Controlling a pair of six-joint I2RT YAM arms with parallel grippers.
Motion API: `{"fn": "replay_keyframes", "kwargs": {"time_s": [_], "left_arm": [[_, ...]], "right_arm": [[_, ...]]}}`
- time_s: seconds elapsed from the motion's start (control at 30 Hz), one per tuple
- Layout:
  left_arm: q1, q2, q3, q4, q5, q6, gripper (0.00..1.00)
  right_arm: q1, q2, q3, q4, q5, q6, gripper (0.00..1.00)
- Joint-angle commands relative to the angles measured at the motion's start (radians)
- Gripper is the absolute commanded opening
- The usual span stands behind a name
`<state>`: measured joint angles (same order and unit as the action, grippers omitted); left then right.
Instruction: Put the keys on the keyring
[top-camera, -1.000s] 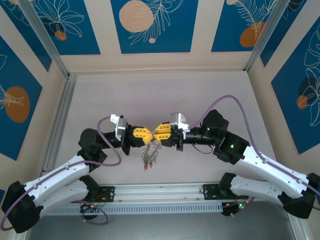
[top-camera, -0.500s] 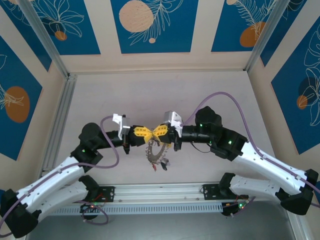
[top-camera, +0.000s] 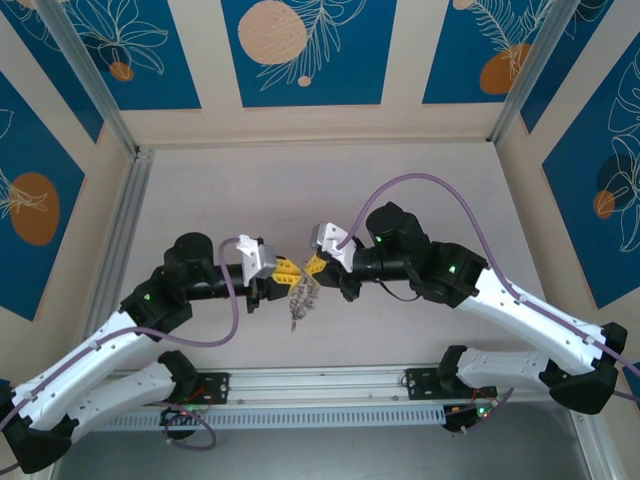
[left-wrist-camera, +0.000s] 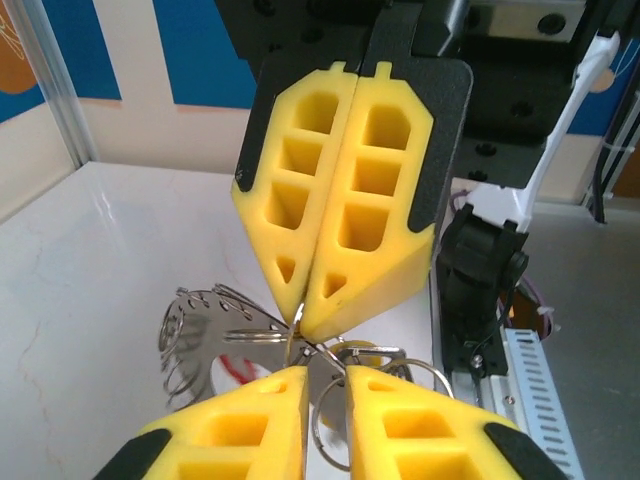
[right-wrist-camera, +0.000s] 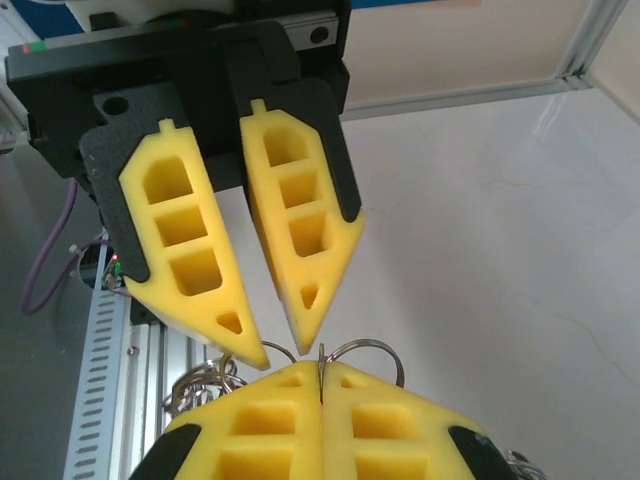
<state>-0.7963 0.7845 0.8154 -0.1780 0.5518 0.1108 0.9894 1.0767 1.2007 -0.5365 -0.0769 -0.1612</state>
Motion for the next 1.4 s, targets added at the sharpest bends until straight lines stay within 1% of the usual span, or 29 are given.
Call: {"fn": "replay_keyframes", "kwargs": {"time_s": [0.0, 0.3, 0.4, 0.43, 0.5, 0.63, 0.67, 0.8, 0.9, 1.0, 1.1, 1.37], "left_arm": [[-0.017, 0.005, 0.042, -0.055, -0.024, 0.049, 0.17], [-0.04, 0.04, 0.062, -0.066, -0.036, 0.064, 0.19], [-0.046, 0.05, 0.07, -0.065, -0.03, 0.067, 0.18], [-0.047, 0.051, 0.071, -0.067, -0.029, 0.07, 0.16], [-0.049, 0.052, 0.074, -0.068, -0.028, 0.073, 0.0], [-0.05, 0.035, 0.06, -0.044, -0.017, 0.053, 0.0], [-0.048, 0.023, 0.049, -0.026, -0.011, 0.041, 0.0], [-0.049, -0.018, 0.004, 0.07, 0.033, -0.021, 0.0], [-0.046, -0.034, -0.031, 0.157, 0.06, -0.073, 0.0], [-0.045, -0.036, -0.059, 0.244, 0.094, -0.118, 0.0], [-0.042, -0.035, -0.084, 0.34, 0.129, -0.168, 0.0], [-0.037, -0.017, -0.158, 0.598, 0.186, -0.306, 0.0]], "right_arm": [[0.009, -0.007, 0.045, -0.004, -0.048, -0.018, 0.0], [0.02, 0.025, 0.074, -0.036, -0.101, -0.041, 0.0], [0.02, 0.03, 0.077, -0.035, -0.102, -0.045, 0.0], [0.02, 0.031, 0.08, -0.033, -0.104, -0.046, 0.0], [0.019, 0.033, 0.08, -0.029, -0.109, -0.046, 0.0], [0.02, 0.023, 0.071, -0.015, -0.116, -0.053, 0.0], [0.019, 0.014, 0.061, -0.006, -0.123, -0.055, 0.02], [0.02, -0.035, -0.002, 0.033, -0.129, -0.035, 0.18], [0.017, -0.072, -0.05, 0.051, -0.131, -0.012, 0.24], [0.015, -0.101, -0.082, 0.059, -0.128, 0.009, 0.27], [0.015, -0.132, -0.109, 0.077, -0.137, 0.019, 0.27], [0.013, -0.156, -0.138, 0.108, -0.161, 0.019, 0.25]]}}
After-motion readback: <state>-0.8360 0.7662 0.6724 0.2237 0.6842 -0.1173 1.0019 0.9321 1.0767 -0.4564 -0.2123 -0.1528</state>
